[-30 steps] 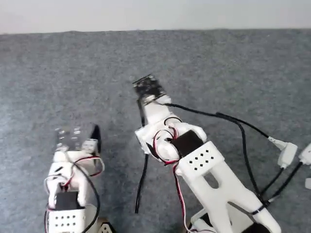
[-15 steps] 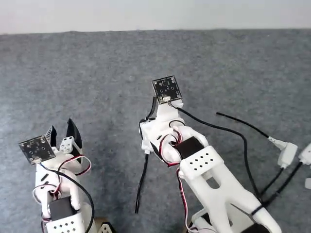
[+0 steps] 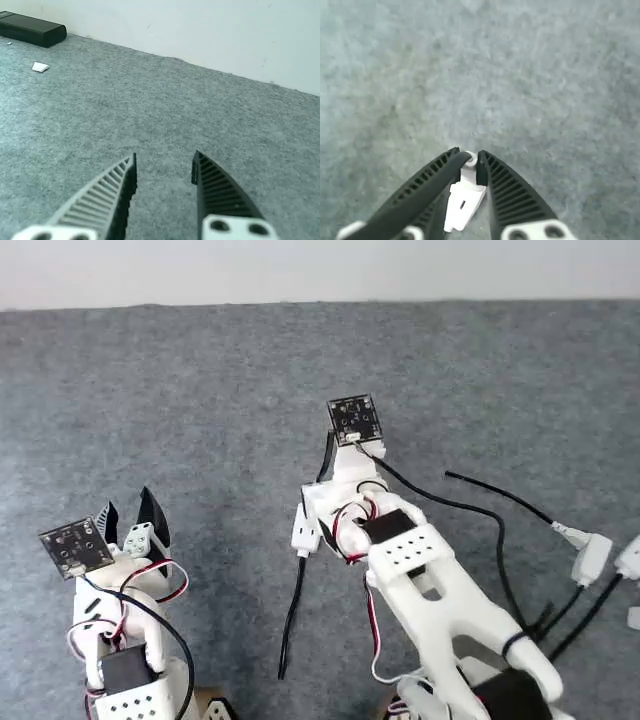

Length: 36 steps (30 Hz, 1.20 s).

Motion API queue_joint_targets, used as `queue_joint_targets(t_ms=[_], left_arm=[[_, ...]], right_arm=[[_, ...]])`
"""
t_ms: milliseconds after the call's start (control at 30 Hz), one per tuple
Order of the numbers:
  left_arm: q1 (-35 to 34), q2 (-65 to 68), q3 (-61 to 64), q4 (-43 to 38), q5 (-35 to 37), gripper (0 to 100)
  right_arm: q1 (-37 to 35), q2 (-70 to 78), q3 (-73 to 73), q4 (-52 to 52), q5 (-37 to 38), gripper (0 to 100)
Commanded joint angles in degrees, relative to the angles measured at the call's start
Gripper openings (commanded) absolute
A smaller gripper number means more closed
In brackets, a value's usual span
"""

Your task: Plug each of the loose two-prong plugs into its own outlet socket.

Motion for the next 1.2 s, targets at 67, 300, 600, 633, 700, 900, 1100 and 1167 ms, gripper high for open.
queue_joint_targets(t_ms=[67,300,600,633,700,900,1100,1167], left_arm=[[-0.35,-0.62,-0.57,0.26,0.44,17],[-0.35,-0.62,-0.57,0.26,0.44,17],[-0.35,-0.62,-0.57,0.44,0.44,17],[-0.35,-0.62,-0.57,0.79,0.35,17],[-0.35,-0.62,-0.57,1.05,0.35,17],[-0.35,-0.62,-0.57,1.05,0.35,17],[-0.35,-0.62,-0.57,1.05,0.35,17],[-0.35,-0.62,-0.57,1.05,0.35,17]], right_arm=[[0.75,0.75,-3.78,-1.8,0.88,0.8],[0.66,0.75,-3.6,-3.21,0.79,0.8],[0.75,0.84,-3.6,-4.79,0.88,0.9],[0.75,0.84,-3.6,-4.79,0.88,0.9],[0.75,1.45,-3.69,-4.79,0.88,0.9],[0.66,6.2,-3.87,-6.73,1.05,0.9],[0.57,7.08,-3.96,-5.85,2.2,0.9],[0.57,7.16,-3.96,-4.79,2.2,0.9]])
